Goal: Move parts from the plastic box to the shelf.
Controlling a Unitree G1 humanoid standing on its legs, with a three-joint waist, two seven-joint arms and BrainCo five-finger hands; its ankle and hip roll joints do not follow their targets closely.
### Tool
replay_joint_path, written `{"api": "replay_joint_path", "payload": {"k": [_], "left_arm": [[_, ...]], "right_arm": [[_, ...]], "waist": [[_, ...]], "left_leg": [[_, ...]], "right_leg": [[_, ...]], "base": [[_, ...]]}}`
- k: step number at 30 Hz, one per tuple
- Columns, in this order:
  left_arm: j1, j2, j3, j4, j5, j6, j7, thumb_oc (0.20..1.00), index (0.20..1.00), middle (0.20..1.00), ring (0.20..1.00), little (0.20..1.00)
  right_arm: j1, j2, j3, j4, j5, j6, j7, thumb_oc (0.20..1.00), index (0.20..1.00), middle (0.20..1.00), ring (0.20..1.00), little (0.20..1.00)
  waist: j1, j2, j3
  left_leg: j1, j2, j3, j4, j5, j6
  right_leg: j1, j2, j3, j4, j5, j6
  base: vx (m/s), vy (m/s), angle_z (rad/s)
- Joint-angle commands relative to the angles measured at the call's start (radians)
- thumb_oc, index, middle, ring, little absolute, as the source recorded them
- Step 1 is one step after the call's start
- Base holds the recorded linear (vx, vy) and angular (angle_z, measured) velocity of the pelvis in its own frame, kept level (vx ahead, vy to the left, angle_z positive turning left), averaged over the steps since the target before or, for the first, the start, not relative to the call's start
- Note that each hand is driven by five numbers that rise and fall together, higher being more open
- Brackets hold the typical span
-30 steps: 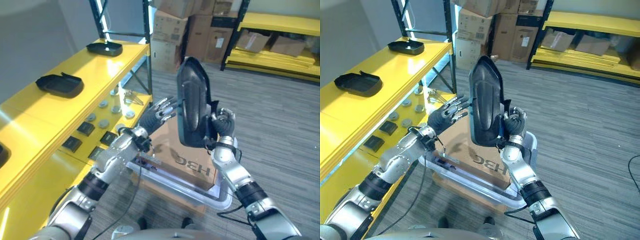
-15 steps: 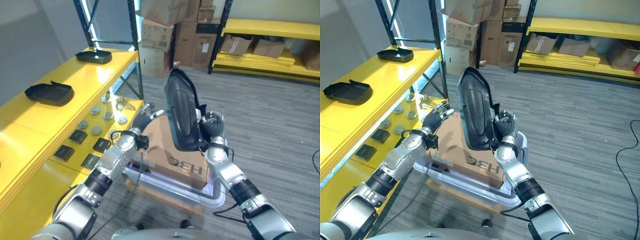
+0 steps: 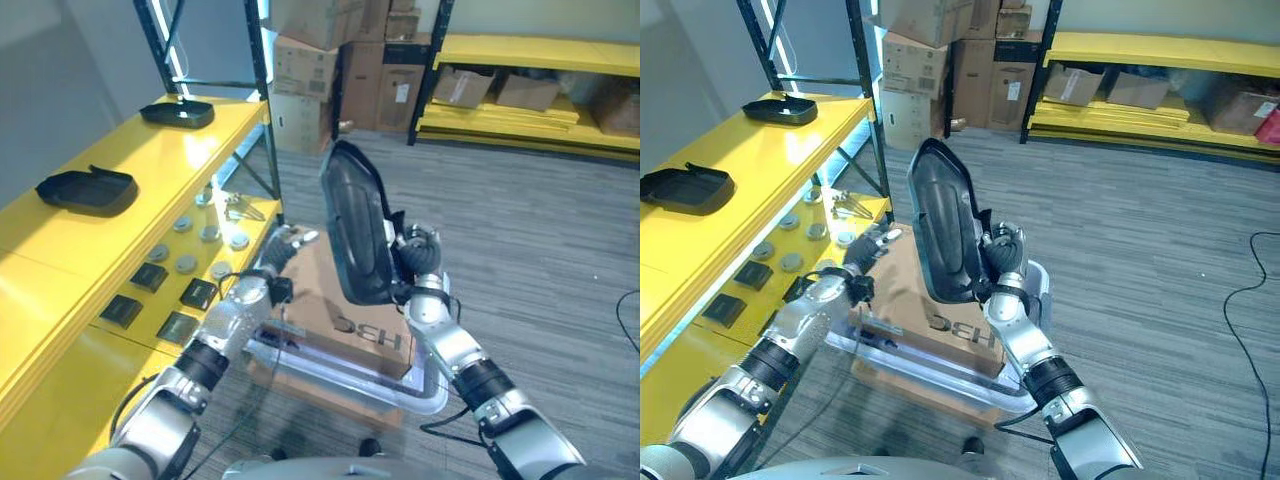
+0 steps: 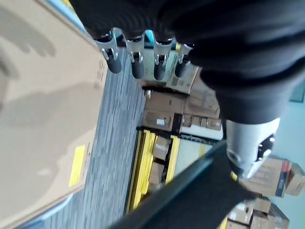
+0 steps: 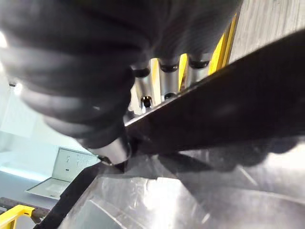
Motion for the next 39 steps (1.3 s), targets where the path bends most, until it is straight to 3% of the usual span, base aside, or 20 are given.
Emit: {"api": "replay_joint_path", "payload": {"k": [1, 14, 24, 33, 39], "left_arm": [[-0.098, 0.001, -0.03, 0.004, -0.022, -0.028, -0.018, 1.0, 1.0, 1.0, 1.0, 1.0], [-0.087, 0.012, -0.056, -0.098, -0.079, -0.106, -0.039, 1.0, 1.0, 1.0, 1.0, 1.0], [-0.072, 0.054, -0.027, -0.235, -0.146, -0.059, -0.103, 1.0, 1.0, 1.0, 1.0, 1.0], [-0.06, 0.06, -0.072, -0.231, 0.029, -0.003, -0.098, 1.0, 1.0, 1.0, 1.0, 1.0], [-0.051, 0.059, -0.094, -0.145, 0.127, -0.006, -0.048, 1.0, 1.0, 1.0, 1.0, 1.0]], "right_arm": [[-0.156, 0.006, 0.028, 0.012, -0.017, -0.076, -0.014, 0.2, 0.2, 0.2, 0.2, 0.2], [-0.17, 0.005, 0.043, -0.016, -0.006, -0.034, -0.013, 0.2, 0.2, 0.2, 0.2, 0.2], [-0.172, -0.011, 0.045, -0.022, 0.003, -0.029, -0.023, 0.2, 0.2, 0.2, 0.2, 0.2], [-0.158, -0.004, 0.042, -0.015, -0.002, -0.049, -0.016, 0.2, 0.2, 0.2, 0.2, 0.2], [-0.15, 0.0, 0.041, -0.026, -0.006, -0.041, -0.009, 0.2, 0.2, 0.2, 0.2, 0.2]], "waist": [[0.021, -0.021, -0.037], [0.029, -0.025, -0.043], [0.051, -0.023, -0.043], [0.049, -0.027, -0.052], [0.042, -0.032, -0.056]], "left_leg": [[-0.051, 0.042, 0.014, 0.078, -0.057, -0.034], [-0.049, 0.037, 0.012, 0.073, -0.059, -0.031], [-0.059, 0.034, 0.002, 0.075, -0.059, -0.027], [-0.055, 0.035, 0.008, 0.069, -0.06, -0.023], [-0.053, 0.035, 0.013, 0.069, -0.061, -0.021]], "right_leg": [[0.021, -0.053, 0.024, 0.033, -0.076, 0.098], [0.02, -0.054, 0.024, 0.031, -0.072, 0.101], [0.018, -0.061, 0.01, 0.028, -0.065, 0.101], [0.02, -0.059, 0.012, 0.026, -0.07, 0.102], [0.017, -0.057, 0.021, 0.027, -0.071, 0.102]], "base": [[0.0, 0.0, 0.0], [0.0, 0.0, 0.0], [0.0, 0.0, 0.0], [0.0, 0.0, 0.0], [0.0, 0.0, 0.0]]}}
